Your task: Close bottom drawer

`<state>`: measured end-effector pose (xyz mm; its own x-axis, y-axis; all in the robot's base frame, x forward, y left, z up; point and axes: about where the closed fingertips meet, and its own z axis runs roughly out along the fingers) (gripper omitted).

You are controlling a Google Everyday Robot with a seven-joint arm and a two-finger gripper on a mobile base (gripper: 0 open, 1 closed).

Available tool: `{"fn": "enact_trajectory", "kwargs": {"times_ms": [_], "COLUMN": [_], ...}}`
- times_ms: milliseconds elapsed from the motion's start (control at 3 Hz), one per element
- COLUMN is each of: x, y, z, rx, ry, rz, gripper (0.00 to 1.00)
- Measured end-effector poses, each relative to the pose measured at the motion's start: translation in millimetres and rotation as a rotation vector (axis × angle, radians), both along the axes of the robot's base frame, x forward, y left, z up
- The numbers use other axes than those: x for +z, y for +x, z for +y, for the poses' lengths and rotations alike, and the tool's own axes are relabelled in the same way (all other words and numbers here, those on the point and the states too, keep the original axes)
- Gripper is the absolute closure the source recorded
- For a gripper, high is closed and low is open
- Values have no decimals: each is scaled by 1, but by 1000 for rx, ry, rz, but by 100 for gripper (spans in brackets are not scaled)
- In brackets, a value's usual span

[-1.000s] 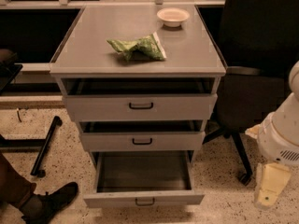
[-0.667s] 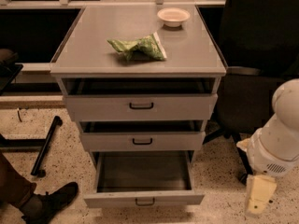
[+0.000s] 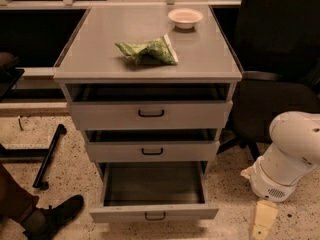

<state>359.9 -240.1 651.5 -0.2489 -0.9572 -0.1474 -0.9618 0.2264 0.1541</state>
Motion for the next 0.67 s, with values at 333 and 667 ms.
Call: {"fn": "enact_trajectory", "kwargs": {"times_ms": [333, 667], "x": [0, -45], "y": [0, -11], "z": [0, 8], "rx": [0, 25], "ry": [0, 53], "rz": [0, 69], "gripper": [0, 0]}}
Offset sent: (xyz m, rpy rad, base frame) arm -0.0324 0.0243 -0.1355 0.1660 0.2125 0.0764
